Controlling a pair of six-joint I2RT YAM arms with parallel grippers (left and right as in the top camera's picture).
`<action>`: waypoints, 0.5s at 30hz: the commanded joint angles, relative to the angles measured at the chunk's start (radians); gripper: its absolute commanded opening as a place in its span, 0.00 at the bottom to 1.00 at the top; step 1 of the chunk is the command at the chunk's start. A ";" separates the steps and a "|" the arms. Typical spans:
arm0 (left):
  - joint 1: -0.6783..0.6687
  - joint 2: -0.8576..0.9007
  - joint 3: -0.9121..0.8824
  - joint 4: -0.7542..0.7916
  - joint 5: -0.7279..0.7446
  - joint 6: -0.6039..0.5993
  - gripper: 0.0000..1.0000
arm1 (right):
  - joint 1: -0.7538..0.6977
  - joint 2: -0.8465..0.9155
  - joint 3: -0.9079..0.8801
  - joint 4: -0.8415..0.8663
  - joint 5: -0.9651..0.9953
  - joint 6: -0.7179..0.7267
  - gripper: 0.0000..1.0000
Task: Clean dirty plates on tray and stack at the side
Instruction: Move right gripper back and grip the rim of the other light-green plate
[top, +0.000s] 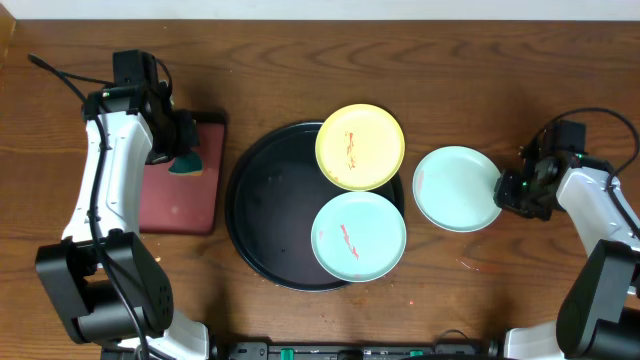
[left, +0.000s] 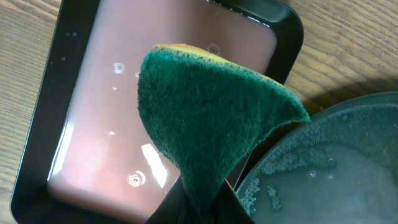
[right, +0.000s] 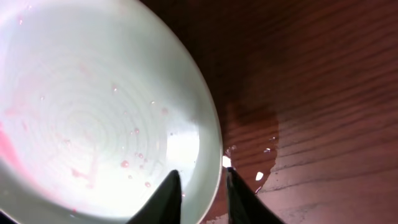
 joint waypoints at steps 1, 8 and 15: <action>0.004 -0.007 0.002 0.004 0.003 0.020 0.07 | 0.003 -0.015 0.021 -0.021 -0.068 -0.036 0.25; 0.004 -0.007 0.002 0.005 0.003 0.020 0.08 | 0.070 -0.052 0.187 -0.165 -0.197 -0.072 0.28; 0.004 -0.007 0.002 0.005 0.003 0.020 0.08 | 0.271 -0.058 0.253 -0.210 -0.285 -0.063 0.33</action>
